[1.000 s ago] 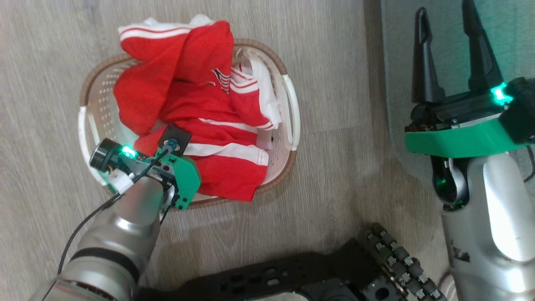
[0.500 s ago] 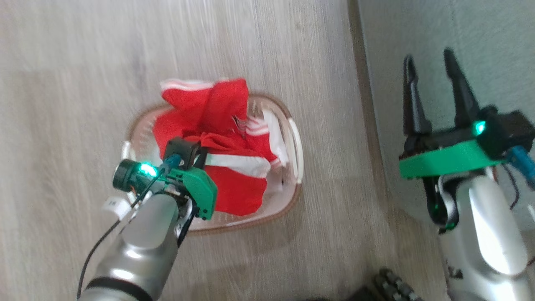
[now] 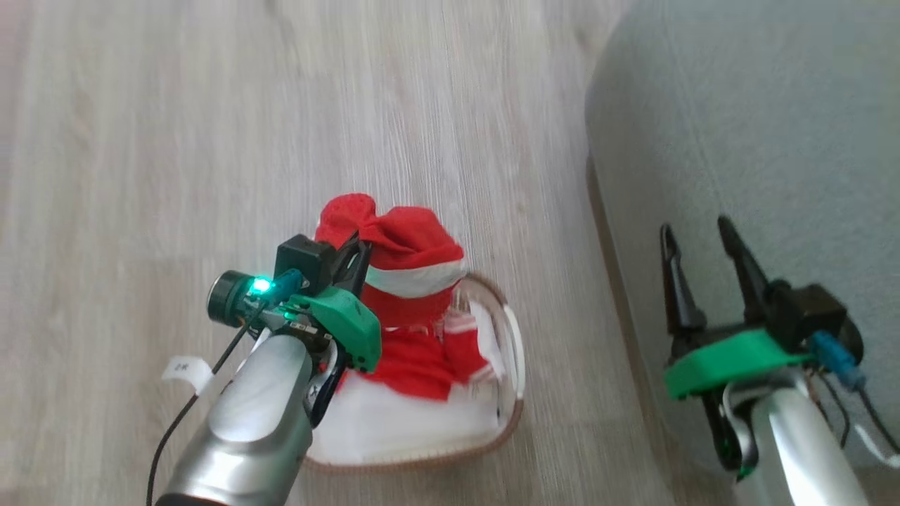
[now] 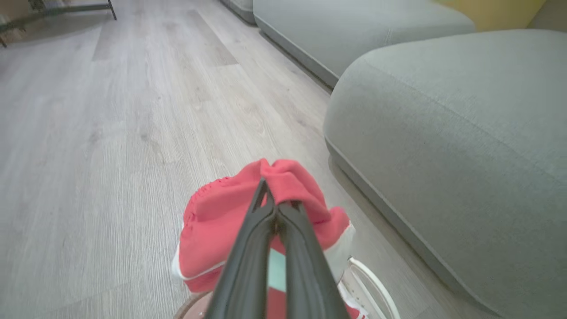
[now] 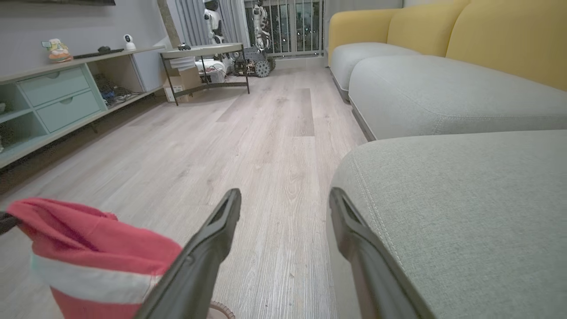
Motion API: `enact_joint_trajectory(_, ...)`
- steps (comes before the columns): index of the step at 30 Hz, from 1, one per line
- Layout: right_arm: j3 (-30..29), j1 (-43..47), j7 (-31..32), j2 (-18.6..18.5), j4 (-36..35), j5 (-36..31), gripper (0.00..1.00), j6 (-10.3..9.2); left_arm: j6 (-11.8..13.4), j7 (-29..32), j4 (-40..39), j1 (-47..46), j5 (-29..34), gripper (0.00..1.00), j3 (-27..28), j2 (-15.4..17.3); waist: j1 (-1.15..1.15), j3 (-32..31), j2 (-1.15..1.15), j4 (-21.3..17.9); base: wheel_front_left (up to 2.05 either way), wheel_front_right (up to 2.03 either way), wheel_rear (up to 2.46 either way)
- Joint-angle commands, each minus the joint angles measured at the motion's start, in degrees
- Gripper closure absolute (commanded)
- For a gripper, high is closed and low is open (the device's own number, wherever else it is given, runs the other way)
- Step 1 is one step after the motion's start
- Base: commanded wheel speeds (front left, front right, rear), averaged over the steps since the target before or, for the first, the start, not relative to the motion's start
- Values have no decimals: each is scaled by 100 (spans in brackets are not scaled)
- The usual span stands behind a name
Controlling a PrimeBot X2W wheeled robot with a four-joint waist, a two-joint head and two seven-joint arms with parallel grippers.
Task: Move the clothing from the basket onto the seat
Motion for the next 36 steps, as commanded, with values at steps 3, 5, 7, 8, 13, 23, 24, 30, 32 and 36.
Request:
enact_joint_trajectory(3, 146, 117, -37, -14, -106, -42, 0, -1, -28, -73, -307, -46, -49, 100, 160, 68, 0, -745, -1, 42, 0, 0, 0)
enact_joint_trajectory(5, 150, 225, -37, -14, -65, -47, 0, -1, -29, -36, -403, -42, -82, 100, 157, 67, 0, -941, -1, 29, 0, 0, 0)
enact_joint_trajectory(7, 155, 326, -37, -14, -26, -51, 0, -1, -31, 29, -500, -42, -111, 100, 151, 72, 0, -1128, -1, 16, 0, 0, 0)
enact_joint_trajectory(8, 154, 371, -37, -14, -22, -51, 0, -1, -31, 74, -559, -58, -116, 100, 143, 79, 0, -1179, -1, 14, 0, 0, 0)
enact_joint_trajectory(13, 150, 518, -37, -14, -2, -48, 0, -1, -41, 299, -895, -227, -137, 100, 104, 99, 0, -1392, -1, 39, 0, 0, 0)
enact_joint_trajectory(23, 720, 341, -37, -14, 55, -47, 0, -1, -80, 672, -1426, -636, -180, 100, 29, 126, 0, -1611, -1, 199, 0, 0, 0)
enact_joint_trajectory(24, 831, 276, -37, -14, 89, -73, 0, -1, -84, 699, -1452, -671, -188, 100, 23, 125, 0, -1619, -1, 212, 0, 0, 0)
enact_joint_trajectory(30, 1439, -275, -37, -14, 474, -154, 0, -1, -97, 763, -1535, -826, -220, 100, -35, 118, 0, -1646, -1, 264, 0, 0, 0)
enact_joint_trajectory(32, 1624, -467, -37, -14, 697, -115, 0, -1, -99, 756, -1541, -852, -241, 100, -65, 111, 0, -1649, -1, 291, 0, 0, 0)
enact_joint_trajectory(36, 2188, -801, -37, -14, 1201, 179, 0, -1, -92, 731, -1547, -870, -284, 100, -153, 95, 0, -1655, -1, 355, 0, 0, 0)
